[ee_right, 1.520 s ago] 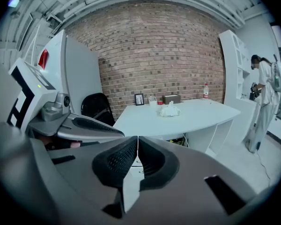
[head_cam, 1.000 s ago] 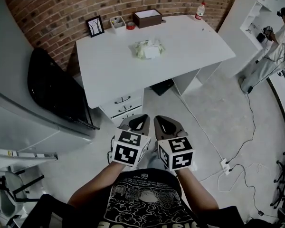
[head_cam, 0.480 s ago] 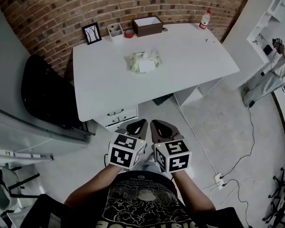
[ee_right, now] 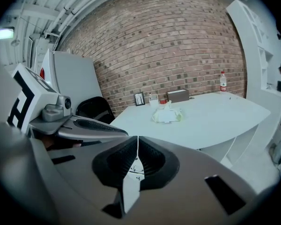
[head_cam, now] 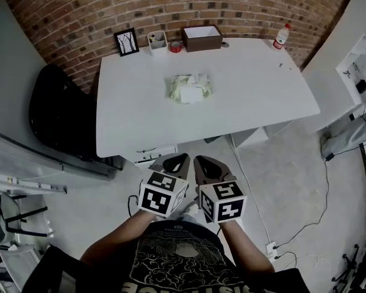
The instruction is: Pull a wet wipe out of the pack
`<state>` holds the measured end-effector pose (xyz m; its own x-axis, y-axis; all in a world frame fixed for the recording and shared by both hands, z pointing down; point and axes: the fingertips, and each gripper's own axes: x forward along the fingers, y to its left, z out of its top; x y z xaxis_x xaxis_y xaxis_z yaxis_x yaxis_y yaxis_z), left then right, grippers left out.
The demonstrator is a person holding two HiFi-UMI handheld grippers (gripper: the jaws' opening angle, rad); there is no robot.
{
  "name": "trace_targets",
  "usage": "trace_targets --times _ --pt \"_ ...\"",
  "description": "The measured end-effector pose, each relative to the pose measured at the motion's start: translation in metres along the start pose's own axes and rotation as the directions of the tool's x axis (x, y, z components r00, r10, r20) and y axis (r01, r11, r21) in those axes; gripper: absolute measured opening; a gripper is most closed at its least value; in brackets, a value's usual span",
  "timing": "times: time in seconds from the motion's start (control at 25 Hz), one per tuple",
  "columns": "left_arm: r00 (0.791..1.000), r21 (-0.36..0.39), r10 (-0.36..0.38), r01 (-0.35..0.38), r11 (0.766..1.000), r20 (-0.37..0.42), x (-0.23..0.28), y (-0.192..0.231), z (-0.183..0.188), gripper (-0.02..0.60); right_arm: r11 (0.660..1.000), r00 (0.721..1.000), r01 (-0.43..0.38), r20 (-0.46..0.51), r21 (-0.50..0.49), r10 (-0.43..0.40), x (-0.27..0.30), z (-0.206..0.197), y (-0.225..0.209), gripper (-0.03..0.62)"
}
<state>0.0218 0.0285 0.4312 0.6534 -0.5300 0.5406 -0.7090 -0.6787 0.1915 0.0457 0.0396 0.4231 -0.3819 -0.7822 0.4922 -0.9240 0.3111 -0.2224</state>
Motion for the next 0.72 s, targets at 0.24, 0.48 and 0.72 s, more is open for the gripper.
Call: trace_targets --times 0.24,0.48,0.72 --pt "0.998 -0.025 0.054 -0.054 0.998 0.018 0.021 0.0 0.018 0.011 0.999 0.999 -0.046 0.008 -0.019 0.046 0.006 0.015 -0.022 0.018" --pt "0.996 -0.041 0.089 -0.088 0.995 0.026 0.029 0.002 0.025 0.011 0.997 0.998 -0.067 0.011 -0.028 0.067 0.01 0.02 -0.033 0.018" --pt "0.994 -0.062 0.111 -0.109 0.992 0.024 0.037 0.015 0.028 0.011 0.997 0.997 -0.074 0.006 -0.032 0.075 0.019 0.027 -0.036 0.018"
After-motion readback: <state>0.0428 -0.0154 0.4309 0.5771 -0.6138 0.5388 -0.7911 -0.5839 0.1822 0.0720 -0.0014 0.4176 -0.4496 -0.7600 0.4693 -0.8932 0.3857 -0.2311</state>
